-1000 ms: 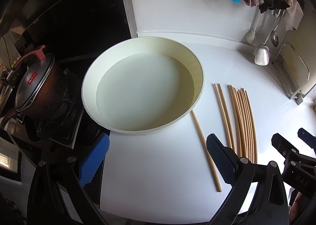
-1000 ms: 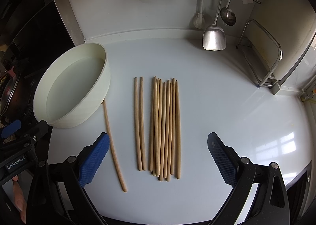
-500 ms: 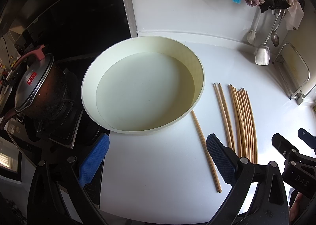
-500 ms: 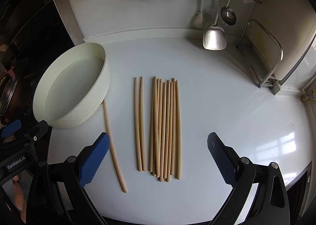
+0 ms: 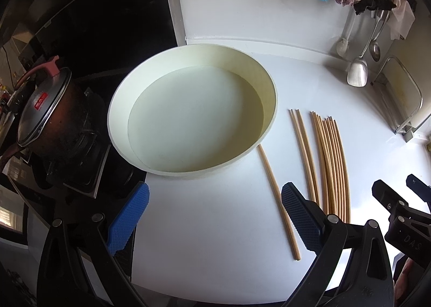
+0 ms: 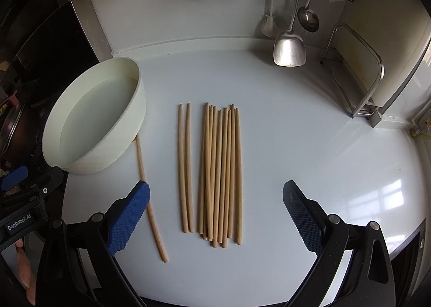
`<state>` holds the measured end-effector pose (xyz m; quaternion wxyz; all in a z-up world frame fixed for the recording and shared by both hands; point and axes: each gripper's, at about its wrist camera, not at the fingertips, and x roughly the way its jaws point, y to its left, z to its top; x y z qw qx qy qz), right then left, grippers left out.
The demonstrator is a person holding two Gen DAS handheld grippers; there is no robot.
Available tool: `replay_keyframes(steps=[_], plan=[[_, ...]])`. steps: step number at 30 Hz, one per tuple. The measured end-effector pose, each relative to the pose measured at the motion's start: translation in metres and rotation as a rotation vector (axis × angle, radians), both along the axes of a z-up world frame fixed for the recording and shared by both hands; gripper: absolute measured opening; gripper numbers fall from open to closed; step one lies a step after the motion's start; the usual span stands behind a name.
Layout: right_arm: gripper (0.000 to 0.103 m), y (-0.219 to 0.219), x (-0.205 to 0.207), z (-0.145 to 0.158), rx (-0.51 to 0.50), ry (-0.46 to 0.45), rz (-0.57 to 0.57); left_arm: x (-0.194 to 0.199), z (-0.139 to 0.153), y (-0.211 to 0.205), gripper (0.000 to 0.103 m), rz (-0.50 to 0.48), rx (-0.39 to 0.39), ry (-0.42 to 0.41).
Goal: Organize utensils
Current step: 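Lower the left tool onto one wooden chopstick and close it while the right tool grasps another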
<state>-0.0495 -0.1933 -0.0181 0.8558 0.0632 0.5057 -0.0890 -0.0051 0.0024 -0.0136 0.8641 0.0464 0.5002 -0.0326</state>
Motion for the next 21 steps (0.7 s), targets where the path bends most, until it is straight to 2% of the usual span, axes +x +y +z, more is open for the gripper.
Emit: replay_keyframes(steps=[7, 14, 21], plan=[[0.095, -0.033, -0.017, -0.023, 0.041, 0.011, 0.009, -0.01, -0.025, -0.011, 0.097, 0.001, -0.02, 0.054], [0.095, -0.056, -0.027, -0.048, -0.047, -0.035, 0.021, -0.018, -0.052, -0.033, 0.097, 0.014, -0.06, 0.037], [0.095, -0.072, -0.015, -0.079, -0.054, -0.065, 0.012, -0.007, -0.08, -0.048, 0.097, 0.081, -0.056, 0.0]])
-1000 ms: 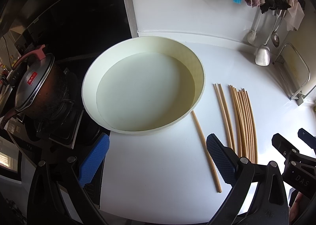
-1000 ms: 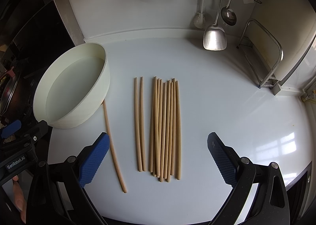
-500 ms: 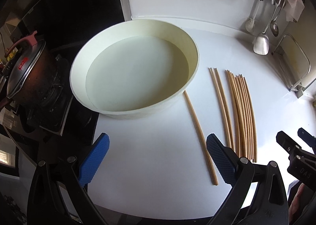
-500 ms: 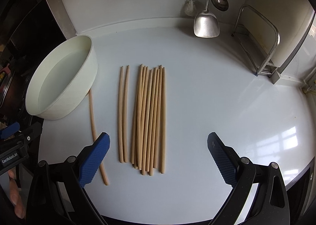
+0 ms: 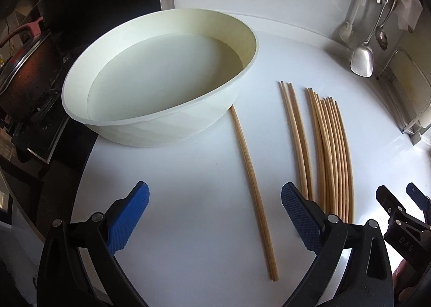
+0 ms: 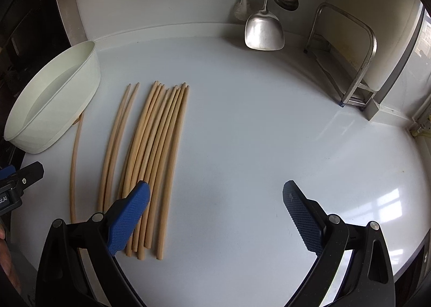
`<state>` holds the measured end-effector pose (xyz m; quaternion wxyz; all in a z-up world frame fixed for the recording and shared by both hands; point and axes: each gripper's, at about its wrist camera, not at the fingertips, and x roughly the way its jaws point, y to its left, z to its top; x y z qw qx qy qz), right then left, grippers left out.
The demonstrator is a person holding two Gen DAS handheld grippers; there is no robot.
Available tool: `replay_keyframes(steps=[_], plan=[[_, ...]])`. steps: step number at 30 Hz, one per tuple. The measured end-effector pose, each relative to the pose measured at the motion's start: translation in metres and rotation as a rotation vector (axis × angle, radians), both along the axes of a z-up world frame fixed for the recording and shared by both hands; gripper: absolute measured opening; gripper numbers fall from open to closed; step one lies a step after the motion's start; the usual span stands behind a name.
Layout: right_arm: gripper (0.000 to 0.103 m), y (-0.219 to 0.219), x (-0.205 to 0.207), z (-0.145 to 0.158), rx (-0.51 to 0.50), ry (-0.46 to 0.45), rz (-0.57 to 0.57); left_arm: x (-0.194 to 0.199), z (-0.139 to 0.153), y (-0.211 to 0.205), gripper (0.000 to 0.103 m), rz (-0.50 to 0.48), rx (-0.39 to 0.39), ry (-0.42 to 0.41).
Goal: Organize utensils
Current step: 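Lower the left tool onto one wooden chopstick and close it while the right tool grasps another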
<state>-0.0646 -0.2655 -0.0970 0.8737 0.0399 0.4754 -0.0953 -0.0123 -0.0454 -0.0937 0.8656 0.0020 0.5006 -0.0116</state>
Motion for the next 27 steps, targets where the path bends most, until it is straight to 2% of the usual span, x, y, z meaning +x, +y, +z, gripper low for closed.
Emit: replay_keyframes(steps=[7, 11, 14, 27], plan=[[0.095, 0.0, 0.023, -0.032, 0.001, 0.011, -0.024, 0.008, -0.029, -0.012, 0.097, 0.025, 0.026, -0.039], [0.094, 0.007, 0.024, -0.035, -0.045, -0.021, -0.021, 0.013, -0.042, -0.011, 0.097, 0.051, 0.023, -0.019], [0.094, 0.011, 0.026, -0.041, -0.073, -0.013, -0.004, 0.014, -0.045, -0.011, 0.097, 0.062, 0.028, -0.018], [0.094, 0.012, 0.026, -0.044, -0.085, -0.024, 0.024, 0.014, -0.055, -0.023, 0.097, 0.052, 0.017, -0.025]])
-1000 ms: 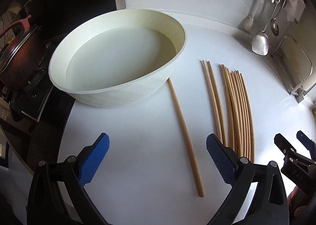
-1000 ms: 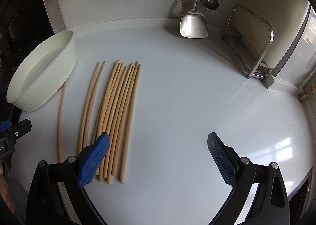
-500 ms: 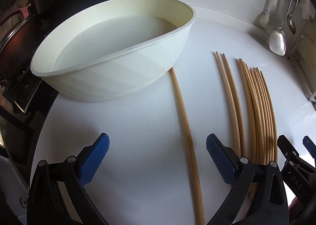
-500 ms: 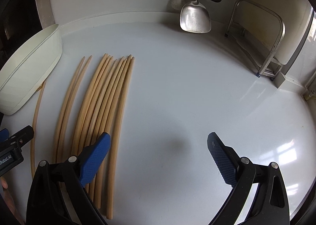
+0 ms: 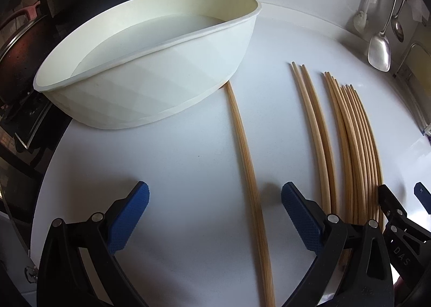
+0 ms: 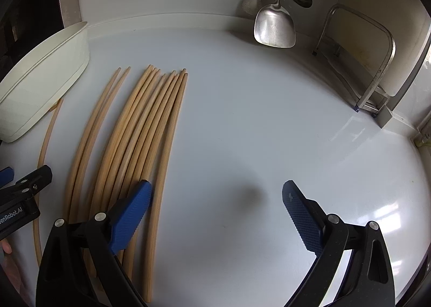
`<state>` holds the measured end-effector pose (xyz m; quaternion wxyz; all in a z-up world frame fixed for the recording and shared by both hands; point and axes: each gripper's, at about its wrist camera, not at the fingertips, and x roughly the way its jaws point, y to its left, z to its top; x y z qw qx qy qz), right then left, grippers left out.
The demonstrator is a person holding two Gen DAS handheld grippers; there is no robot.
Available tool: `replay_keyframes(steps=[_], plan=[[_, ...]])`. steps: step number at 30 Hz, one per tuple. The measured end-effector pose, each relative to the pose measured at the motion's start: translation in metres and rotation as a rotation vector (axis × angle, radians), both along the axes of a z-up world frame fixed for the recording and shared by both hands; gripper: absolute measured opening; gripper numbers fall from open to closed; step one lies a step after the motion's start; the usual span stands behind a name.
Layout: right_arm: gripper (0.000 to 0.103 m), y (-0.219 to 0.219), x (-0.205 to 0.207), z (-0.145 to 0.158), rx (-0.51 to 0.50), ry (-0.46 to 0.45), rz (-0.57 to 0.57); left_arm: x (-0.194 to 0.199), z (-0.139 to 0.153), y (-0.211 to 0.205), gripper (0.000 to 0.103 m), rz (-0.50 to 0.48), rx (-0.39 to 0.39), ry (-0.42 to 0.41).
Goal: Organize utensils
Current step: 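Lower the left tool onto one wooden chopstick and close it while the right tool grasps another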
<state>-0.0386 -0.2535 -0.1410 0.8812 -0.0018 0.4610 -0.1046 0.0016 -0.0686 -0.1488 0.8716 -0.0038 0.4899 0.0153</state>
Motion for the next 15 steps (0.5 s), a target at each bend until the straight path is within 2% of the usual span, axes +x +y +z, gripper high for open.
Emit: replay_keyframes(steps=[3, 8, 9, 15], plan=[[0.091, 0.001, -0.001, 0.0, -0.005, -0.003, 0.007, -0.003, 0.0, -0.003, 0.094, -0.004, -0.004, -0.015], [0.079, 0.005, -0.001, 0.0, 0.002, -0.012, 0.04, -0.006, 0.005, -0.016, 0.069, -0.044, -0.001, -0.032], [0.077, 0.005, -0.002, 0.0, 0.007, -0.013, 0.045, -0.005, 0.005, -0.018, 0.067, -0.05, -0.001, -0.033], [0.059, 0.01, -0.002, 0.002, 0.015, -0.013, 0.084, -0.007, 0.008, -0.031, 0.04, -0.101, -0.001, -0.046]])
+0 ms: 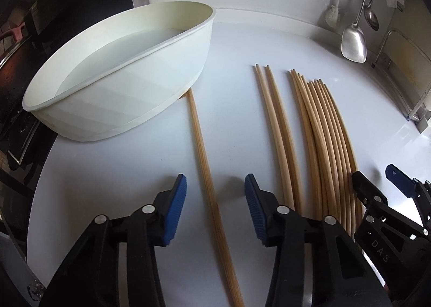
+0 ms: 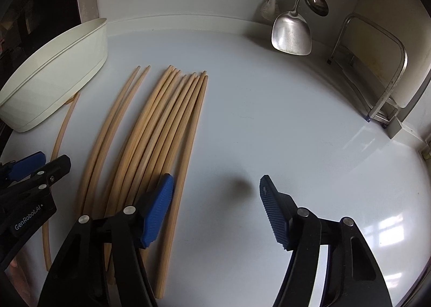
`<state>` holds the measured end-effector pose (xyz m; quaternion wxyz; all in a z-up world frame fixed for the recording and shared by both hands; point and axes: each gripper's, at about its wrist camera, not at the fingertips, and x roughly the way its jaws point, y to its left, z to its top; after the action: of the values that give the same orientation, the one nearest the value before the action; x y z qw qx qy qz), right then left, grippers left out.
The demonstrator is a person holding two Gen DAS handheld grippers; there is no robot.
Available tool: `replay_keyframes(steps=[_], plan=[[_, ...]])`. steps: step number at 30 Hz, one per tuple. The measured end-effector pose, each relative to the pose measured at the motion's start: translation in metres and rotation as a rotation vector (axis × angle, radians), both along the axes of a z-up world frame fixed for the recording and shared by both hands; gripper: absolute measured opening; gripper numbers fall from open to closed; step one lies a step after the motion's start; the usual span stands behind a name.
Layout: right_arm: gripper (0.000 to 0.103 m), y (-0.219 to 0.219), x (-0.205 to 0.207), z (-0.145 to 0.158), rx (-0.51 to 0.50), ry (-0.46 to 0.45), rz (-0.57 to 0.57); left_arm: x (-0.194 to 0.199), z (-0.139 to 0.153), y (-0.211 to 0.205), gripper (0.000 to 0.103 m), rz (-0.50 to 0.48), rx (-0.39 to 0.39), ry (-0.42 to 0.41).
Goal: Organize utensils
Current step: 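Lower the left tool onto one wooden chopstick and close it while the right tool grasps another, then carry the held chopsticks over the white basin and open both tools to drop them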
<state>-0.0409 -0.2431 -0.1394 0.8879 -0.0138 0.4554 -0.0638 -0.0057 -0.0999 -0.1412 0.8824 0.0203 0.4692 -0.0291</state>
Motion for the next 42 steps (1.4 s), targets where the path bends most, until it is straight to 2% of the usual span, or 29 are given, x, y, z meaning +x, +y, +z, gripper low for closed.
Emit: replay_keyframes(steps=[3, 5, 8, 10, 19, 26, 35, 42], plan=[[0.046, 0.002, 0.0, 0.0, 0.025, 0.007, 0.02, 0.0, 0.0, -0.004, 0.025, -0.023, 0.006, 0.0], [0.037, 0.006, 0.001, 0.0, 0.03, 0.009, 0.041, 0.0, 0.0, -0.009, 0.01, -0.041, 0.006, 0.004], [0.022, 0.012, 0.001, 0.0, 0.025, 0.012, 0.067, -0.005, 0.002, -0.005, 0.01, -0.052, 0.005, 0.007], [0.007, 0.014, 0.001, 0.0, 0.024, 0.015, 0.068, -0.008, 0.002, -0.004, 0.01, -0.058, 0.001, 0.009], [0.006, 0.001, -0.006, 0.0, 0.073, 0.013, 0.035, -0.015, 0.004, -0.006, 0.007, -0.098, -0.016, 0.02], [0.006, -0.013, -0.009, 0.016, 0.112, -0.004, -0.011, -0.009, 0.024, -0.009, 0.007, -0.133, -0.044, 0.001], [0.006, -0.013, -0.008, 0.074, 0.118, -0.076, -0.042, 0.004, 0.085, -0.004, 0.007, -0.179, -0.106, -0.061], [0.006, 0.021, 0.009, 0.124, 0.132, -0.142, -0.006, 0.024, 0.136, 0.041, 0.007, -0.149, -0.138, -0.119]])
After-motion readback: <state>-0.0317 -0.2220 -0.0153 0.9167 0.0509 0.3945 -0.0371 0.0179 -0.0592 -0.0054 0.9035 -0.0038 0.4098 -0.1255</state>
